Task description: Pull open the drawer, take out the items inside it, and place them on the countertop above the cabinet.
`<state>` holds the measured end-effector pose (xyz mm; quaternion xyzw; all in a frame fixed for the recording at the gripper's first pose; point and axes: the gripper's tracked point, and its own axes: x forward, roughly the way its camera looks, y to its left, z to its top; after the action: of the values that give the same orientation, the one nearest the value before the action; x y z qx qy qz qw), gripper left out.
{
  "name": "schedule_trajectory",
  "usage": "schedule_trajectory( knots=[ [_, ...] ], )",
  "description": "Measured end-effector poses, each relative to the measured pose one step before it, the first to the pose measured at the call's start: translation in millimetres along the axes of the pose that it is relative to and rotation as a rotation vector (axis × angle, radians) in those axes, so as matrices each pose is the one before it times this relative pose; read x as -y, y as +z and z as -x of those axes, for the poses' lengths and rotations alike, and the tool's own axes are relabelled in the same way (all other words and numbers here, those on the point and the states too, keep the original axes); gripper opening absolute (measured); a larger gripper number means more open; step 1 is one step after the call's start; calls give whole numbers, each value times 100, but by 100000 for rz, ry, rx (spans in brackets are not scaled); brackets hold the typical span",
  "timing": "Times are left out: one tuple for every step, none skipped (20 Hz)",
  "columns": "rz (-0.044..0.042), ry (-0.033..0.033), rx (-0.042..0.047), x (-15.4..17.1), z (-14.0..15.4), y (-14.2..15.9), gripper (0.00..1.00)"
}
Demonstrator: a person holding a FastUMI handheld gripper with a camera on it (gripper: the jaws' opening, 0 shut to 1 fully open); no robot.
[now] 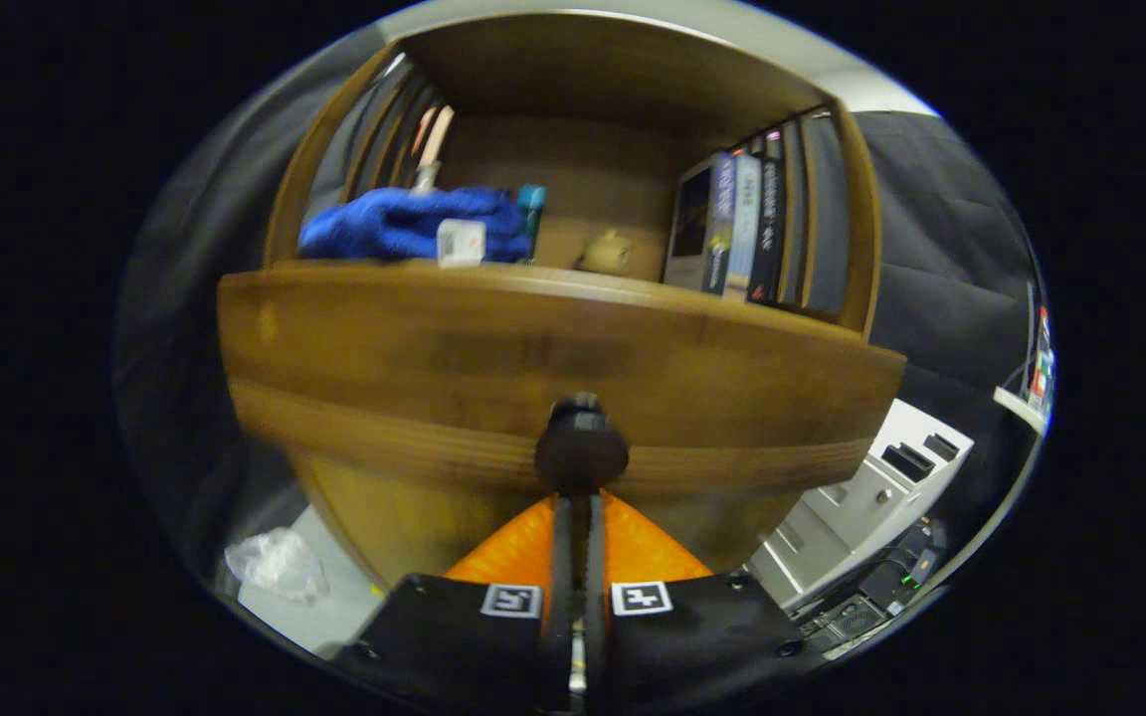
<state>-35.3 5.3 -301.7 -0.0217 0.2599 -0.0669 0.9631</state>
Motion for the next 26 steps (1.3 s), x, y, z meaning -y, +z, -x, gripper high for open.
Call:
schedule_trajectory(
  knots=[
    [-4176,-847,7563,-167,762,1687,10],
    [-6283,-2154,6758,321,713,1925,9],
    [-6067,-646,4989,-34,453,2391,9],
    [-2026,-972,3873,315,356,2138,9],
    [1019,-2042,3068,1077,387,1693,9],
    [1937,-1144,747,650,499,629,9],
    [1789,-1608,-1425,505,-168,-659,9],
    [1246,-774,-3552,111,-441,-1295,9],
    [668,-29,-4400,-350,-199,-1608,19],
    [291,717,-4946,-230,-930,-1802,29],
    [214,1500,-3768,-536,-790,-1291,39],
    [-24,2634,380,-611,-647,-307,49],
    [766,1580,17,-389,-728,-278,59],
    [300,2224,1069,-681,-501,248,69],
    [-135,1671,1016,-552,-576,2,79],
    [-545,781,639,-234,-558,174,79],
    [-708,167,436,-79,-460,137,80],
    [-854,-466,241,83,-401,121,80],
    [-1026,102,78,114,-355,106,80],
    [-474,985,-1077,-206,54,-290,81],
    [-517,-2906,866,737,-373,221,73],
    [833,-1798,-121,710,246,-318,65],
    [306,279,-415,-362,211,-191,57],
    [1064,155,-305,276,141,329,50],
    [1580,9,-706,107,-241,-97,42],
    [847,-33,-721,-218,248,43,36]
  ],
)
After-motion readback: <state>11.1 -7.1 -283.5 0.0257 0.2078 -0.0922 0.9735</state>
